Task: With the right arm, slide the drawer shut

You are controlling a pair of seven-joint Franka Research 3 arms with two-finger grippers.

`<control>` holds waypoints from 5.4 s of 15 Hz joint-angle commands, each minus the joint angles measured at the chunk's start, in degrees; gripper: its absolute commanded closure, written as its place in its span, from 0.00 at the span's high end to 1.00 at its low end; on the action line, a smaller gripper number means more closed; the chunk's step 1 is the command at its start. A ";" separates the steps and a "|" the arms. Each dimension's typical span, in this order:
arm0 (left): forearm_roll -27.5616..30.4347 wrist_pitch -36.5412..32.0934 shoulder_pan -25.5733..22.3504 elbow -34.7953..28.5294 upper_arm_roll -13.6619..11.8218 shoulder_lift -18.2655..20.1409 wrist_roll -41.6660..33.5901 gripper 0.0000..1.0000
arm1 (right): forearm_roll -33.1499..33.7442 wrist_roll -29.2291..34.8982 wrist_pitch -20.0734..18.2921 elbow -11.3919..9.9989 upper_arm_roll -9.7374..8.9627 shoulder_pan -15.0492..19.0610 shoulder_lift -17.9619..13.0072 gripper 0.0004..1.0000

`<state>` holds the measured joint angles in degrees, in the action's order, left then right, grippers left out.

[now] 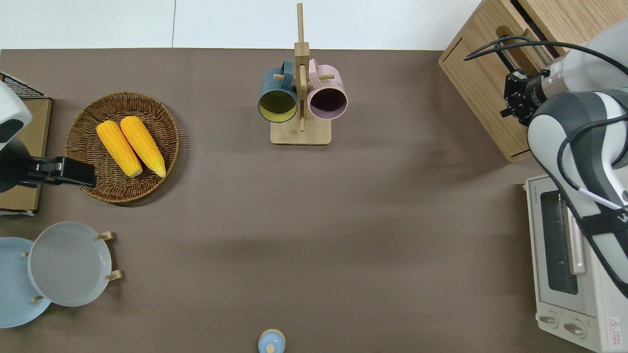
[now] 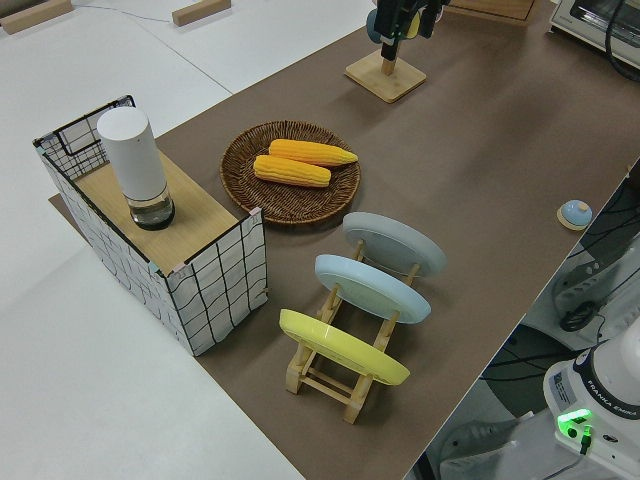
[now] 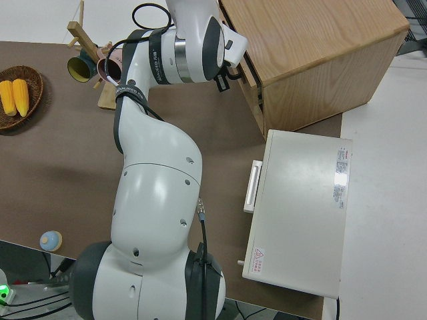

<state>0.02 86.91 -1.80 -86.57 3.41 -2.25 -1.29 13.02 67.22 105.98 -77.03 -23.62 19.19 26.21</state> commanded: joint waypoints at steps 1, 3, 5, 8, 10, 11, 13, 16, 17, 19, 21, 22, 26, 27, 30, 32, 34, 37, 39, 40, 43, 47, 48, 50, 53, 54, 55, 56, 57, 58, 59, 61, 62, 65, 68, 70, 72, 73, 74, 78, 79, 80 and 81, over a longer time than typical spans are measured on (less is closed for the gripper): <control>-0.98 -1.13 -0.22 1.49 0.37 -0.65 -0.55 0.99 | 1.22 -2.18 0.80 1.18 -1.17 1.73 1.12 0.00; -0.98 -1.13 -0.22 1.49 0.37 -0.65 -0.55 0.99 | 1.22 -3.23 0.80 1.18 -1.00 1.82 1.12 0.00; -0.98 -1.13 -0.22 1.49 0.37 -0.65 -0.55 0.99 | 1.22 -3.58 0.80 1.18 -0.91 1.82 1.12 0.00; -0.98 -1.13 -0.22 1.49 0.37 -0.65 -0.55 0.99 | 1.22 -3.67 0.80 1.18 -0.91 1.82 1.12 0.00; -0.98 -1.13 -0.22 1.49 0.37 -0.65 -0.55 0.99 | 1.22 -3.59 0.80 1.18 -0.91 1.64 1.12 0.00; -0.98 -1.13 -0.22 1.49 0.37 -0.65 -0.55 0.99 | 1.31 -3.58 0.72 1.18 -0.91 1.47 1.12 0.00; -0.98 -1.13 -0.22 1.40 0.37 -0.65 -0.55 0.99 | 1.22 -3.41 0.71 1.09 -0.99 0.85 1.04 0.00; -0.98 -1.13 -0.22 1.40 0.37 -0.65 -0.55 0.99 | 0.96 -3.23 0.37 1.09 -1.69 0.32 0.77 0.00; -0.98 -1.13 -0.22 1.49 0.37 -0.65 -0.55 0.99 | 0.96 -3.58 0.10 1.01 -1.70 -0.37 0.51 0.00; -0.98 -1.13 -0.22 1.49 0.37 -0.65 -0.55 0.99 | 0.52 -3.50 -0.60 0.57 -2.39 -1.25 -0.37 0.00; -0.98 -1.13 -0.22 1.40 0.37 -0.65 -0.55 0.99 | 0.52 -3.58 -2.79 0.48 -3.28 -2.22 -1.25 0.00; -0.98 -1.13 -0.22 1.49 0.37 -0.65 -0.55 0.99 | 0.52 -3.58 -4.28 0.48 -4.06 -2.66 -1.95 0.00; -0.98 -1.13 -0.22 1.49 0.37 -0.65 -0.55 0.99 | 0.34 -4.11 -8.59 0.48 -8.81 -2.40 -4.41 0.00; -0.98 -1.13 -0.22 1.40 0.37 -0.65 -0.55 0.99 | 0.25 -4.98 -9.38 0.48 -9.86 -2.23 -5.20 0.00; -0.98 -1.13 -0.22 1.49 0.37 -0.65 -0.55 0.99 | 0.25 -7.09 -11.76 0.48 -12.15 -2.40 -6.87 0.00; -0.98 -1.13 -0.22 1.49 0.37 -0.65 -0.55 0.99 | 0.25 -10.59 -13.69 0.39 -12.33 -2.84 -8.10 0.00; -0.98 -1.13 -0.22 1.40 0.37 -0.65 -0.55 0.99 | -0.53 -16.21 -15.27 -0.48 -12.33 -3.72 -10.12 0.00; -0.98 -1.13 -0.22 1.49 0.37 -0.65 -0.55 0.99 | -1.59 -22.99 -15.98 -3.03 -12.07 -3.37 -13.72 0.00; -0.98 -1.13 -0.22 1.49 0.37 -0.65 -0.55 0.99 | -2.47 -28.87 -17.12 -3.21 -11.37 -3.28 -15.22 0.00; -0.98 -1.13 -0.22 1.49 0.37 -0.65 -0.55 0.99 | -2.47 -31.86 -17.21 -3.30 -10.93 -3.28 -15.49 0.00; -0.98 -1.13 -0.22 1.49 0.37 -0.65 -0.55 0.99 | -2.65 -40.82 -17.57 -3.30 -9.70 -3.02 -16.46 0.00; -0.98 -1.13 -0.22 1.49 0.37 -0.65 -0.55 0.99 | -7.11 -48.83 -17.22 -3.30 -4.70 -4.59 -17.51 0.12; -0.98 -1.13 -0.22 1.49 0.37 -0.65 -0.55 0.99 | -7.91 -50.50 -17.21 -3.21 -2.60 -5.64 -17.51 0.19; -0.98 -1.13 -0.22 1.49 0.37 -0.65 -0.55 0.99 | -8.18 -52.53 -17.21 -3.04 2.06 -9.24 -17.60 0.47; -0.98 -1.13 -0.22 1.49 0.37 -0.65 -0.55 0.99 | -8.27 -52.72 -17.04 -3.04 4.28 -11.19 -17.51 0.98; -0.98 -1.13 -0.22 1.40 0.37 -0.65 -0.55 0.99 | -8.27 -52.80 -17.13 -3.04 4.28 -11.19 -17.51 0.98; -0.98 -1.13 -0.22 1.40 0.37 -0.65 -0.55 0.99 | -8.19 -52.80 -17.13 -3.04 4.28 -11.28 -17.51 0.98; -0.98 -1.13 -0.22 1.40 0.37 -0.65 -0.55 0.99 | -8.18 -52.72 -17.21 -3.04 4.28 -11.54 -17.51 0.98; -0.98 -1.13 -0.22 1.40 0.37 -0.65 -0.55 0.99 | -8.18 -52.63 -17.30 -3.04 4.45 -12.15 -17.51 0.98; -0.98 -1.13 -0.22 1.49 0.37 -0.65 -0.55 0.99 | -8.01 -52.54 -17.48 -2.95 4.72 -12.59 -17.51 0.98; -0.98 -1.13 -0.22 1.40 0.37 -0.65 -0.55 0.99 | -8.10 -52.54 -17.57 -2.86 5.50 -13.12 -17.51 0.98; -0.98 -1.13 -0.22 1.49 0.37 -0.65 -0.55 0.99 | -8.36 -52.28 -17.65 -2.78 8.66 -16.18 -17.60 0.98; -0.98 -1.13 -0.22 1.49 0.37 -0.65 -0.55 0.99 | -8.88 -52.28 -17.65 -2.69 10.24 -17.68 -17.60 0.98; -0.98 -1.13 -0.22 1.49 0.37 -0.65 -0.55 0.99 | -15.63 -52.98 -17.74 -2.69 16.82 -21.11 -18.03 0.99; -0.98 -1.13 -0.22 1.49 0.37 -0.65 -0.55 0.99 | -17.06 -58.50 -18.36 -2.69 18.78 -21.04 -18.65 0.99; -0.98 -1.13 -0.22 1.49 0.37 -0.65 -0.55 0.99 | -16.54 -59.13 -19.41 -2.69 18.69 -20.16 -18.74 0.99; -0.98 -1.13 -0.22 1.49 0.37 -0.65 -0.55 0.99 | -16.01 -59.65 -20.37 -2.69 18.52 -19.37 -19.09 0.99; -0.98 -1.13 -0.22 1.40 0.37 -0.65 -0.55 0.99 | -15.83 -60.36 -20.73 -2.69 18.52 -19.02 -19.18 0.99; -0.98 -1.13 -0.22 1.49 0.37 -0.65 -0.55 0.99 | -15.83 -60.62 -20.90 -2.69 18.52 -18.84 -19.09 0.99; -0.98 -1.13 -0.22 1.49 0.37 -0.65 -0.55 0.99 | -15.22 -59.83 -20.91 -2.69 18.25 -19.89 -18.92 0.99; -0.98 -1.13 -0.22 1.40 0.37 -0.65 -0.55 0.99 | -15.13 -59.75 -20.91 -2.69 18.08 -20.07 -18.92 0.99; -0.98 -1.13 -0.22 1.49 0.37 -0.65 -0.55 1.00 | -14.95 -59.66 -20.91 -2.69 18.08 -20.16 -18.92 0.99; -0.98 -1.13 -0.22 1.49 0.37 -0.65 -0.55 0.99 | -14.52 -59.22 -20.91 -2.69 17.99 -20.33 -18.83 0.99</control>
<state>0.02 86.91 -1.80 -86.57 3.41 -2.25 -1.29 -2.03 8.58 85.46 -78.47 -5.17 -1.18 8.32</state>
